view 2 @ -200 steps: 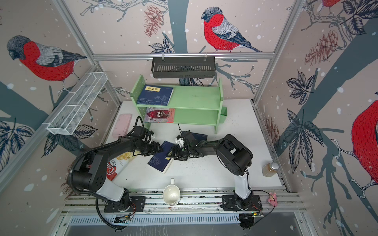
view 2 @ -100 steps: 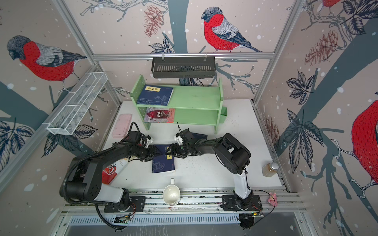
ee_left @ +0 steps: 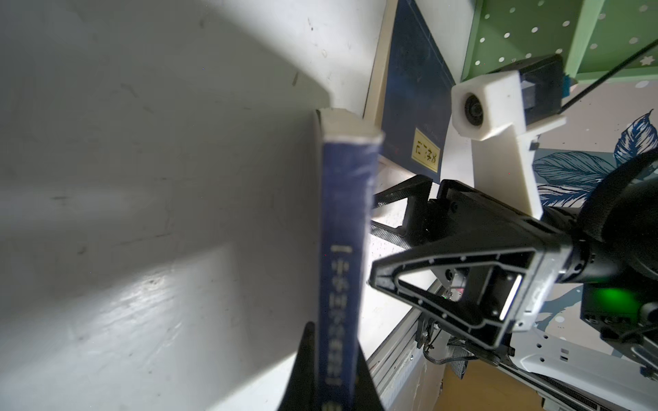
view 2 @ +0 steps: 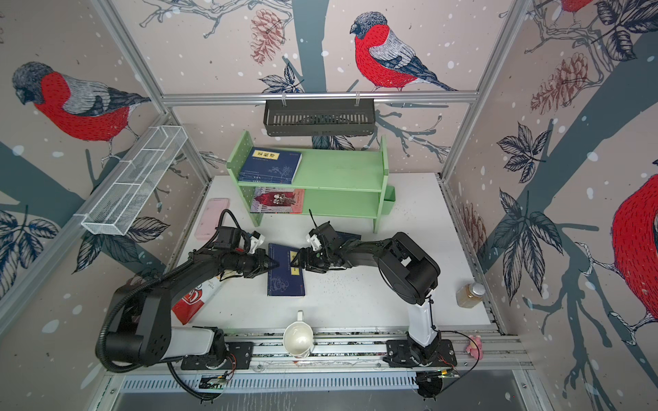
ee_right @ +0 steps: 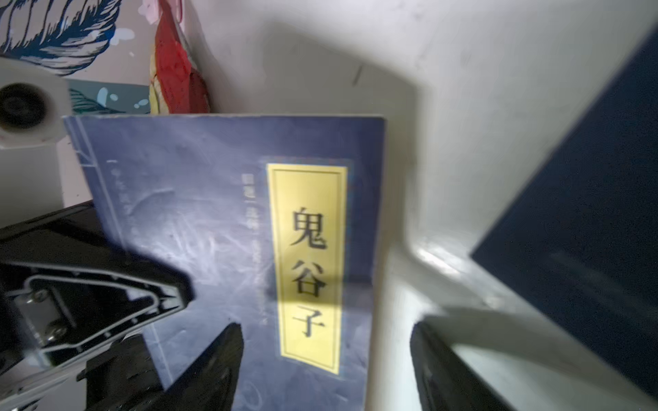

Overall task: Stacking books/files
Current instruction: Pick up the book at the center of the table, then pass the book.

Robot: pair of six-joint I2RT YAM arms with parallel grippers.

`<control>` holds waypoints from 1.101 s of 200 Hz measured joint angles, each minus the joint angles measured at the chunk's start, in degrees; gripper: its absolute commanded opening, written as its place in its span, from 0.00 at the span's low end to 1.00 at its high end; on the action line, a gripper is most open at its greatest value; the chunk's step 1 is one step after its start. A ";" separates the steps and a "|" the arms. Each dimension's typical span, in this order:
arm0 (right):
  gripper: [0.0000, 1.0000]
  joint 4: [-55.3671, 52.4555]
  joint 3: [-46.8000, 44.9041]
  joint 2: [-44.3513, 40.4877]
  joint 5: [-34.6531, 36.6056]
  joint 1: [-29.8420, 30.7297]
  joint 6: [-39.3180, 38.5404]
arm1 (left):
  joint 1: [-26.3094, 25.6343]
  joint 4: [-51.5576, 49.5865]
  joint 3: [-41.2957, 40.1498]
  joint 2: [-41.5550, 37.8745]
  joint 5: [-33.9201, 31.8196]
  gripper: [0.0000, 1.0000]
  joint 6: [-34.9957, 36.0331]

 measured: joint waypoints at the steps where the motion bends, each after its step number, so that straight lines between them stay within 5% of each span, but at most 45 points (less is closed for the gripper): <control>1: 0.77 -0.11 -0.02 -0.09 0.11 0.00 0.00 | 0.02 -0.04 0.04 -0.11 0.00 0.00 0.00; 82: 0.78 -10.16 -1.09 -13.81 4.72 -2.03 -2.82 | 1.73 -12.37 13.86 -5.09 -0.66 0.00 4.83; 168: 0.82 -17.84 -0.83 -35.21 7.15 -1.44 -4.72 | 1.44 -26.80 26.40 -12.37 11.02 0.00 11.74; 192: 0.82 -18.12 -0.20 -41.05 8.74 -1.16 -5.35 | 1.09 -24.57 30.97 -14.34 14.69 0.00 8.39; 220: 0.82 -17.57 1.77 -46.34 10.38 -1.09 -5.51 | 1.01 -9.57 37.66 -15.37 15.47 0.00 -2.32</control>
